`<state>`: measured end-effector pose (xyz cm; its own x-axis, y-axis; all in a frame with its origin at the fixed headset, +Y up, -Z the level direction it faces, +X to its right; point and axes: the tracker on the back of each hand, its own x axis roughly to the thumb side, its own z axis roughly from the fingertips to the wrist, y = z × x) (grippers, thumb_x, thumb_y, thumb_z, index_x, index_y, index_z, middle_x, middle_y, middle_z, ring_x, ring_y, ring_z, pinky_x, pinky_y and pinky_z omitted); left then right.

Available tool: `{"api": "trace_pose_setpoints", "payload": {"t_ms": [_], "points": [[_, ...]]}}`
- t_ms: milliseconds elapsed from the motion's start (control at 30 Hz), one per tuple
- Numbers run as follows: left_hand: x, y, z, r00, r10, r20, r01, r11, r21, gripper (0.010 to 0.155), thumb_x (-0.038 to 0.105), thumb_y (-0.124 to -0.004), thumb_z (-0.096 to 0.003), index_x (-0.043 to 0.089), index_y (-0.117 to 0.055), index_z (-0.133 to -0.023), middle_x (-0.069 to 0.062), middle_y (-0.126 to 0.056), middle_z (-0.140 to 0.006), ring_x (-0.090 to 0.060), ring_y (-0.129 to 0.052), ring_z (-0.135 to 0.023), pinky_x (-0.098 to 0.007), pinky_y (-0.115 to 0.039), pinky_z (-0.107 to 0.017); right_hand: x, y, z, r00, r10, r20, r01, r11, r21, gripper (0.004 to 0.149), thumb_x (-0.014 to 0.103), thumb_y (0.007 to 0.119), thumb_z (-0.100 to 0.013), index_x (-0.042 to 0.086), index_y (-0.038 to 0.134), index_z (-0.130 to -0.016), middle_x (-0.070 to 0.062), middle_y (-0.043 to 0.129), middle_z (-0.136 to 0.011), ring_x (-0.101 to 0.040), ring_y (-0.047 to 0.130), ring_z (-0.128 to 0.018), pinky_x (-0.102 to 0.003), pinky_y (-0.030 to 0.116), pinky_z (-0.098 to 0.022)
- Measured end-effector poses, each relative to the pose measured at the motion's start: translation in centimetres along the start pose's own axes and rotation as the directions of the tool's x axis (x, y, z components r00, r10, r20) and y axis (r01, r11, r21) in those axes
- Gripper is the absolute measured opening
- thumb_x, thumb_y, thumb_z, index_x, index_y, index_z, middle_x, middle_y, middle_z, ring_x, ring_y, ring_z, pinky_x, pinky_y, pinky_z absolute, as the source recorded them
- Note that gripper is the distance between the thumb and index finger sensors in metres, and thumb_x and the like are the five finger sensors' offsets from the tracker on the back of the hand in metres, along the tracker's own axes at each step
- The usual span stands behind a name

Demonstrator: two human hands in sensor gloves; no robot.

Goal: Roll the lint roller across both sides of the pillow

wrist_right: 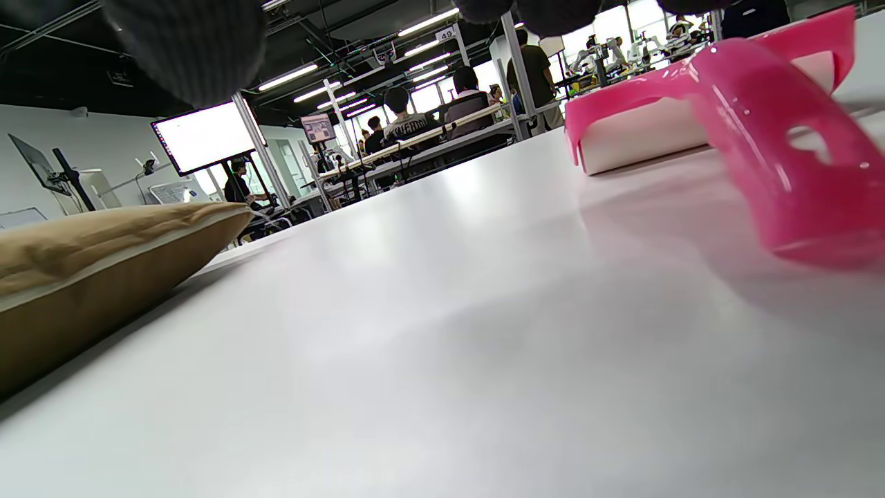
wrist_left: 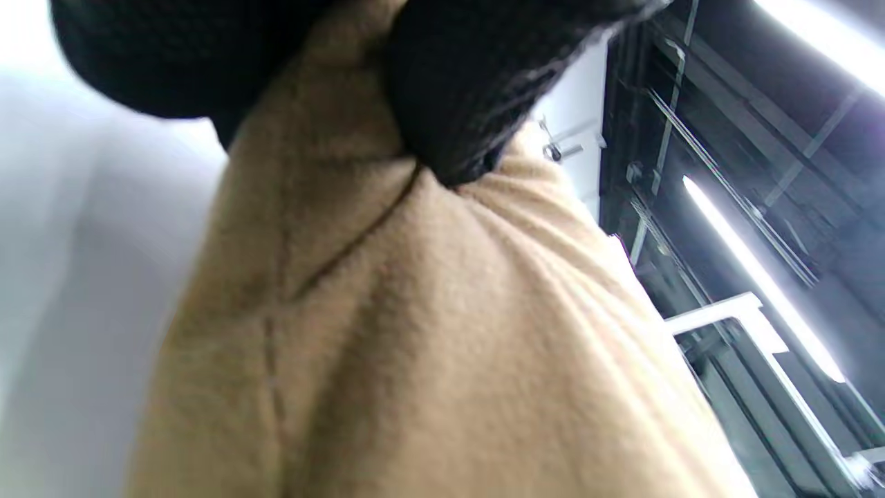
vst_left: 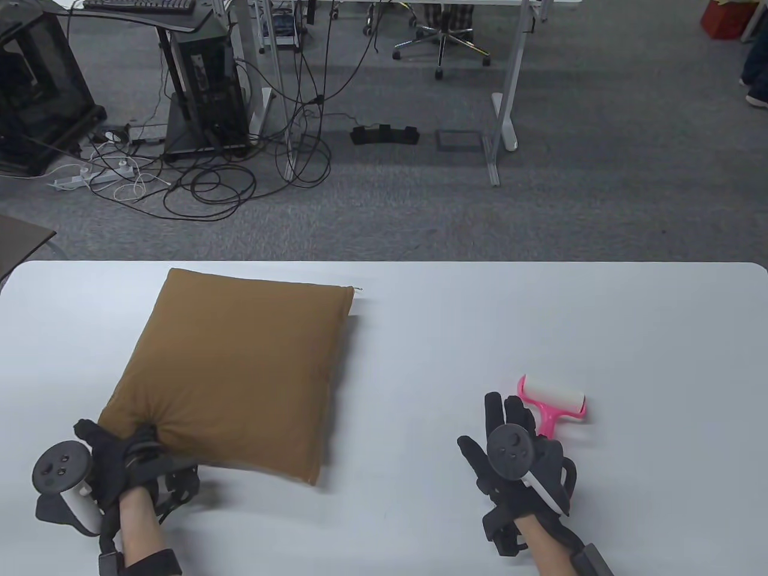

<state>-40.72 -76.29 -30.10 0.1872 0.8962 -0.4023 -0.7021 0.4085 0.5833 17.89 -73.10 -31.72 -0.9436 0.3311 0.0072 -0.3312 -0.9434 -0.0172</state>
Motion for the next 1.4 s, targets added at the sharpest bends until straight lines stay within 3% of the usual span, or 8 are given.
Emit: {"api": "trace_pose_setpoints", "payload": {"t_ms": [233, 467, 600, 767, 900, 1033, 1200, 1400], "points": [[3.0, -4.5, 2.1, 0.984, -0.003, 0.178, 0.058, 0.951, -0.303, 0.078, 0.017, -0.088, -0.0431, 0.009, -0.043, -0.107, -0.027, -0.08, -0.082, -0.033, -0.103, -0.046, -0.048, -0.086, -0.03, -1.5, -1.5, 0.0, 0.996, -0.067, -0.053, 0.064, 0.997, -0.05, 0.078, 0.056, 0.059, -0.058, 0.019, 0.017, -0.112, -0.03, 0.021, -0.118, -0.056, 0.039, -0.102, -0.075, 0.045, -0.061], [5.4, -10.7, 7.4, 0.937, -0.067, 0.343, 0.212, 0.89, -0.404, 0.079, 0.02, -0.089, -0.0431, 0.008, -0.044, -0.106, -0.027, -0.081, -0.081, -0.032, -0.105, -0.045, -0.047, -0.087, -0.03, -5.4, -4.5, 0.3, 0.959, -0.219, -0.18, 0.181, 0.962, -0.204, 0.076, 0.053, 0.06, -0.058, 0.016, 0.023, -0.113, -0.033, 0.026, -0.117, -0.066, 0.042, -0.096, -0.073, 0.044, -0.062], [6.9, -13.1, 10.2, 0.876, -0.126, 0.465, 0.352, 0.827, -0.438, 0.076, 0.024, -0.092, -0.0416, 0.004, -0.051, -0.103, -0.027, -0.086, -0.072, -0.033, -0.109, -0.042, -0.049, -0.089, -0.03, -8.3, -5.7, 0.6, 0.914, -0.282, -0.29, 0.204, 0.94, -0.272, 0.067, 0.038, 0.059, -0.062, 0.01, 0.026, -0.113, -0.034, 0.031, -0.116, -0.069, 0.047, -0.093, -0.075, 0.049, -0.06], [6.9, -14.2, 11.6, 0.822, -0.232, 0.52, 0.5, 0.731, -0.464, 0.079, 0.034, -0.095, -0.0411, 0.001, -0.054, -0.1, -0.025, -0.088, -0.068, -0.032, -0.109, -0.039, -0.052, -0.087, -0.032, -10.2, -5.5, 0.3, 0.873, -0.302, -0.384, 0.226, 0.946, -0.231, 0.064, 0.03, 0.06, -0.062, 0.005, 0.028, -0.112, -0.037, 0.041, -0.114, -0.068, 0.049, -0.093, -0.075, 0.05, -0.06], [6.7, -13.2, 10.8, 0.751, -0.347, 0.562, 0.638, 0.602, -0.481, 0.079, 0.061, -0.087, -0.0409, 0.009, -0.067, -0.096, -0.018, -0.099, -0.063, -0.03, -0.111, -0.037, -0.051, -0.088, -0.03, -10.2, -4.3, -0.1, 0.873, -0.211, -0.441, 0.186, 0.978, -0.098, 0.08, 0.046, 0.067, -0.06, 0.0, 0.026, -0.111, -0.041, 0.038, -0.113, -0.066, 0.046, -0.094, -0.074, 0.048, -0.061], [6.4, -11.5, 9.6, 0.746, -0.391, 0.539, 0.627, 0.687, -0.368, 0.073, 0.072, -0.076, -0.0409, 0.01, -0.091, -0.075, -0.009, -0.11, -0.041, -0.023, -0.113, -0.015, -0.045, -0.09, -0.016, -9.6, -3.2, -0.5, 0.866, -0.091, -0.492, 0.122, 0.992, 0.031, 0.089, 0.055, 0.07, -0.056, -0.006, 0.034, -0.111, -0.044, 0.031, -0.112, -0.064, 0.039, -0.096, -0.07, 0.043, -0.064], [5.5, -12.6, 10.0, 0.729, -0.428, 0.535, 0.649, 0.681, -0.339, 0.098, 0.078, -0.064, -0.0416, 0.006, -0.051, -0.107, -0.024, -0.086, -0.087, -0.037, -0.105, -0.053, -0.053, -0.083, -0.038, -8.8, -1.7, -1.0, 0.856, 0.061, -0.513, 0.018, 0.989, 0.147, 0.09, 0.059, 0.072, -0.054, -0.007, 0.048, -0.109, -0.043, 0.027, -0.112, -0.064, 0.035, -0.097, -0.07, 0.039, -0.065], [4.9, -15.5, 11.1, 0.816, -0.31, 0.488, 0.557, 0.645, -0.522, 0.099, 0.07, -0.069, -0.0444, 0.003, -0.034, -0.108, -0.026, -0.083, -0.085, -0.032, -0.106, -0.04, -0.051, -0.084, -0.033, -7.8, -0.6, -1.8, 0.834, 0.214, -0.508, -0.157, 0.976, 0.154, 0.068, 0.054, 0.067, -0.058, 0.005, 0.06, -0.105, -0.032, 0.03, -0.118, -0.058, 0.033, -0.102, -0.071, 0.042, -0.066]]}}
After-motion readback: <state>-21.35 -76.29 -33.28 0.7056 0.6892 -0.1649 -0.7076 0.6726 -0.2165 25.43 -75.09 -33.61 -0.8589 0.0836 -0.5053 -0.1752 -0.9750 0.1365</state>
